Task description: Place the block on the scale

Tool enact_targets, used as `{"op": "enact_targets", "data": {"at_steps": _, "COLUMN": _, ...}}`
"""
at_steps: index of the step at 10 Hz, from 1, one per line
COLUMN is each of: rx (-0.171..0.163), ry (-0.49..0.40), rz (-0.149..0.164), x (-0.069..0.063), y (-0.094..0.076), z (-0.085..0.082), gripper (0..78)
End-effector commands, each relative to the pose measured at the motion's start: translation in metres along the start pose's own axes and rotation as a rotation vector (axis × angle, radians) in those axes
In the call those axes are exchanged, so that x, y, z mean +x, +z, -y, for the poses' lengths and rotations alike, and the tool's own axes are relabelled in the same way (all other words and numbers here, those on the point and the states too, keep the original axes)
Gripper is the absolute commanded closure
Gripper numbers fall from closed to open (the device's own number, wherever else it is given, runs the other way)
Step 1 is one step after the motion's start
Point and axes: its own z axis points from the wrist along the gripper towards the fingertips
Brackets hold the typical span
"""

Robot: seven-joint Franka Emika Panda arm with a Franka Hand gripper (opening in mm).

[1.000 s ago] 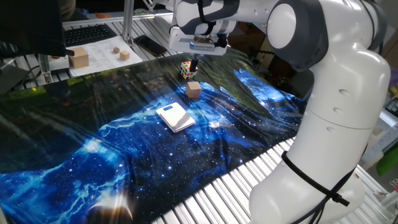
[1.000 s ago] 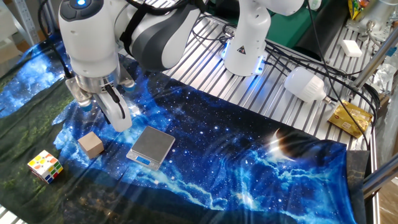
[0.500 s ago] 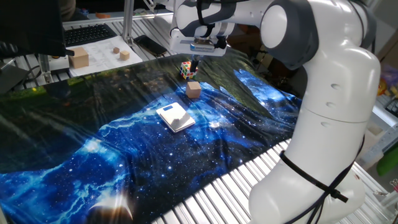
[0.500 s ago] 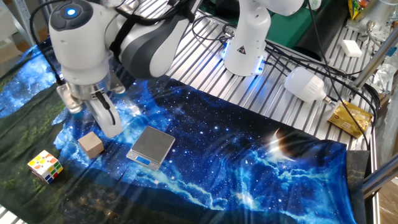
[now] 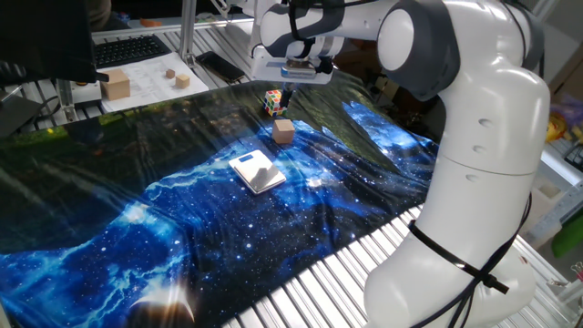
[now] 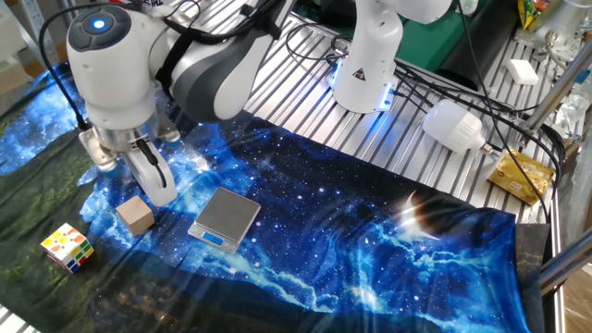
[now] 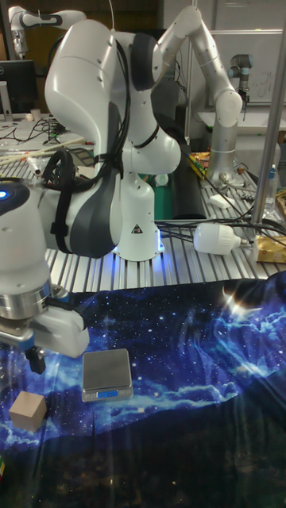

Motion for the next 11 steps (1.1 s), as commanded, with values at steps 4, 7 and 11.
{"op": "enact_targets", "data": {"at_steps": 4, "rx": -0.004, "ry": -0.017, "rz": 0.023, "x": -0.009, "y": 0.025, "z": 0.008, "gripper": 77.6}}
{"op": "enact_targets", "data": {"at_steps": 7, "rx": -0.005, "ry": -0.028, "rz": 0.033, "x": -0.014, "y": 0.037, "z": 0.009, "gripper": 77.6}}
{"op": "enact_targets", "data": {"at_steps": 11, "rx": -0.005, "ry": -0.055, "rz": 0.033, "x": -0.021, "y": 0.047, "z": 0.012, "gripper": 77.6}}
